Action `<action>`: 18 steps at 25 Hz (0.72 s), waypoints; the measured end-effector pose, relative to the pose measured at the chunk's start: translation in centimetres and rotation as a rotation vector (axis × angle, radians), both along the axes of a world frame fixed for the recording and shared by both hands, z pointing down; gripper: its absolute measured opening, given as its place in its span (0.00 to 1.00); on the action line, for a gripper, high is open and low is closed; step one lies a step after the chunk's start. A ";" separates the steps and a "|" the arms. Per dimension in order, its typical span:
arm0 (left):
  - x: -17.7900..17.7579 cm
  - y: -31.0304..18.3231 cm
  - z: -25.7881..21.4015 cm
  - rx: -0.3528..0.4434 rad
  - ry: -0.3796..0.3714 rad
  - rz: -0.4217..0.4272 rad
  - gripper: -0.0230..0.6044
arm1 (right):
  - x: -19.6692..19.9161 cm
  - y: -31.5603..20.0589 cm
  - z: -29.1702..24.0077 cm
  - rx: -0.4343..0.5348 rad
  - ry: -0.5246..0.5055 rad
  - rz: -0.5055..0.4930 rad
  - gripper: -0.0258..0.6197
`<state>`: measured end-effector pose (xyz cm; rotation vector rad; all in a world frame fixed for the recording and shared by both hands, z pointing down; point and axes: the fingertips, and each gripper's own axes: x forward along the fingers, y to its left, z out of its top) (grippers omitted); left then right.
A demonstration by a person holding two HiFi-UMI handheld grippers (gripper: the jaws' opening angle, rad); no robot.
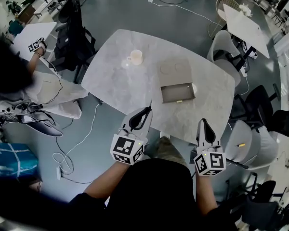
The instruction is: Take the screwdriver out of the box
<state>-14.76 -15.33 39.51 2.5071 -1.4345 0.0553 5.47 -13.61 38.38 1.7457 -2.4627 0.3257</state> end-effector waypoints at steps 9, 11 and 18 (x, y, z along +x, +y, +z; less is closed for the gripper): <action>1.9 -3.1 -0.2 0.005 -0.021 -0.011 0.13 | 2.2 -3.2 -0.8 0.045 0.045 0.019 0.04; 2.2 -3.4 -0.3 0.009 -0.025 -0.010 0.13 | 2.3 -3.7 -0.8 0.043 0.046 0.002 0.04; 2.5 -4.3 -0.1 0.004 -0.036 -0.009 0.13 | 1.8 -4.7 -0.5 0.040 0.044 -0.038 0.04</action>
